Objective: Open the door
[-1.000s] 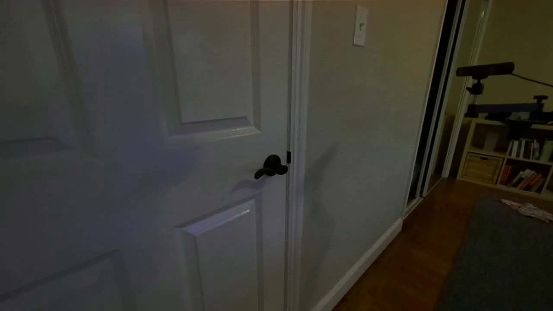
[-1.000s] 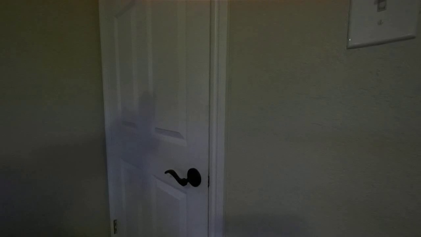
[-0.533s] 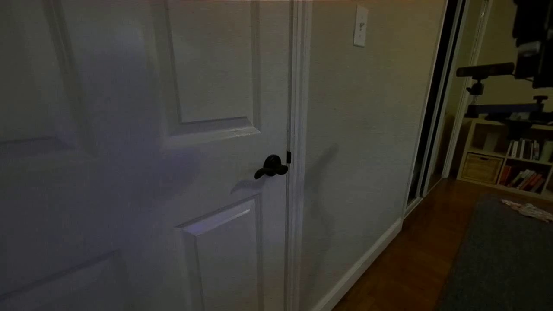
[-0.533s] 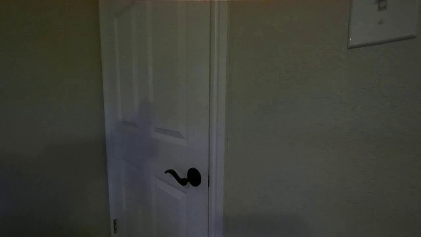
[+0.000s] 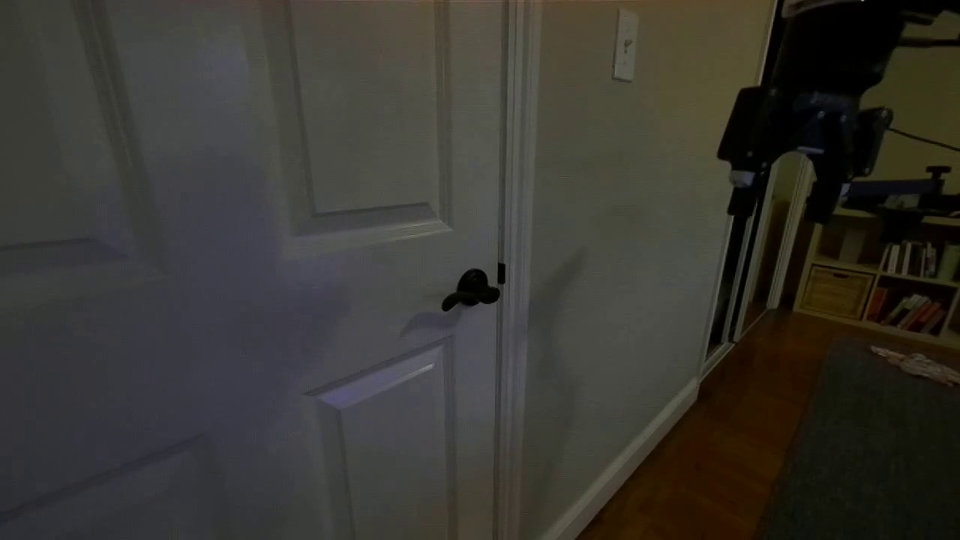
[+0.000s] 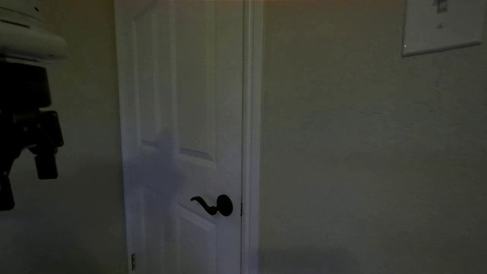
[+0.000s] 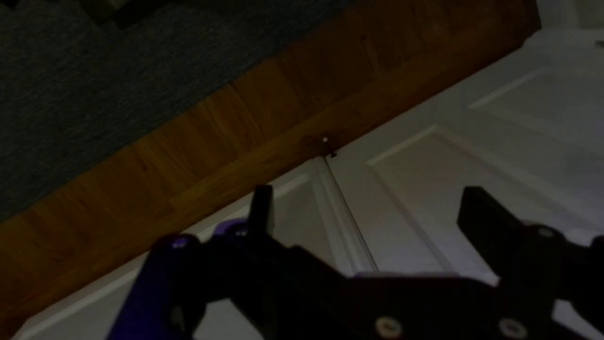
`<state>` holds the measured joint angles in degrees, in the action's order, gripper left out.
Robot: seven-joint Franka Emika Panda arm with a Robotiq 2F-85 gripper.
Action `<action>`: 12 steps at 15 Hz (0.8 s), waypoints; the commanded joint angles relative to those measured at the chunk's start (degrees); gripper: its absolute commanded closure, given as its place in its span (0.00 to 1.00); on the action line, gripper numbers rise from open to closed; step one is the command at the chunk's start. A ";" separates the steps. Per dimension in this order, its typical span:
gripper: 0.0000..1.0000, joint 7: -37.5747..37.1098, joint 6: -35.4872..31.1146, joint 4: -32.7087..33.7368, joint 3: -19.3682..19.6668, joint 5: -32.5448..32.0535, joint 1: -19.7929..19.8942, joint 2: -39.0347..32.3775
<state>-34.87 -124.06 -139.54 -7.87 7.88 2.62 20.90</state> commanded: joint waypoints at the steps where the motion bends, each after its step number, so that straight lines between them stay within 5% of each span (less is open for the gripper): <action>1: 0.00 -5.78 -3.64 2.32 -0.89 -1.67 0.33 -4.29; 9: 0.00 -3.97 -2.94 2.43 0.34 -0.68 -0.79 -4.60; 12: 0.00 -6.60 -8.26 1.00 0.16 1.25 -0.89 -7.30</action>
<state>-38.67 -127.32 -137.26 -8.13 7.66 2.37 15.93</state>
